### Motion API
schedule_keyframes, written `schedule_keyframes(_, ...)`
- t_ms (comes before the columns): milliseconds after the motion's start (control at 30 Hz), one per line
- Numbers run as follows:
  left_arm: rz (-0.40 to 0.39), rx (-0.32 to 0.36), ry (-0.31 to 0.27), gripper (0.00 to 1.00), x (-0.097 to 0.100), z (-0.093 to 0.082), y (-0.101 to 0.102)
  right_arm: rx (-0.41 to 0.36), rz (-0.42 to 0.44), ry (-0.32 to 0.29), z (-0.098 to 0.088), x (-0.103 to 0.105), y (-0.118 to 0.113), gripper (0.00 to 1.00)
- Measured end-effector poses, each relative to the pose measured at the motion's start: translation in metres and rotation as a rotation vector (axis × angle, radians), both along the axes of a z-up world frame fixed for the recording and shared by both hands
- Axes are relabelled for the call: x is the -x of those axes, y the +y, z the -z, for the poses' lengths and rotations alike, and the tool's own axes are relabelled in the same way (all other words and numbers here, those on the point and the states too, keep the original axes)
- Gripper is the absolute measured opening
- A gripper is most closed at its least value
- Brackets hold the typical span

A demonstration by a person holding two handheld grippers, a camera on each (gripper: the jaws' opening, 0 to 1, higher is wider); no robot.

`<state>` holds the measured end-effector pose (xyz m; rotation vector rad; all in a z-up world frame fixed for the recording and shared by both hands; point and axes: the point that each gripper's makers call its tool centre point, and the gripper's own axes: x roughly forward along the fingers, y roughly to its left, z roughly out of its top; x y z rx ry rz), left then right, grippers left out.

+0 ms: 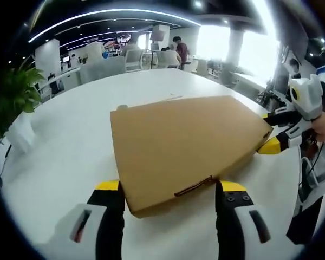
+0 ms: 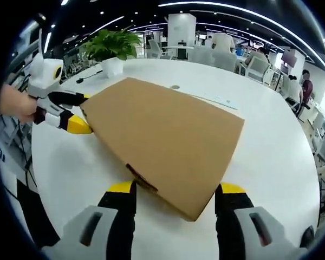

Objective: Operate the shoe box by opening the lid, removing the specified soft item, and placing it in the target area until the item is outside and the box remains undamaged.

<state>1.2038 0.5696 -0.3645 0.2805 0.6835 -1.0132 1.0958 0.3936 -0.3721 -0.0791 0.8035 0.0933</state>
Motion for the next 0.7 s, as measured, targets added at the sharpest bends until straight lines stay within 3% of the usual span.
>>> schedule_keyframes(367,-0.022,0.009,0.007,0.68,0.015,-0.001,0.008,-0.002,-0.018,-0.015,0.001,0.010,0.001,0.58)
schedule_keyframes(467,-0.045,0.015,0.016,0.68,0.023,-0.002,0.011,-0.014,-0.025,-0.036,0.002,0.014,0.002,0.58)
schedule_keyframes(533,-0.061,0.022,0.022,0.68,0.026,-0.002,0.012,-0.064,0.008,-0.039,0.002,0.017,0.003,0.56)
schedule_keyframes(700,-0.081,0.031,0.016,0.68,0.034,0.000,0.016,-0.047,-0.018,-0.062,0.001,0.022,0.005,0.56)
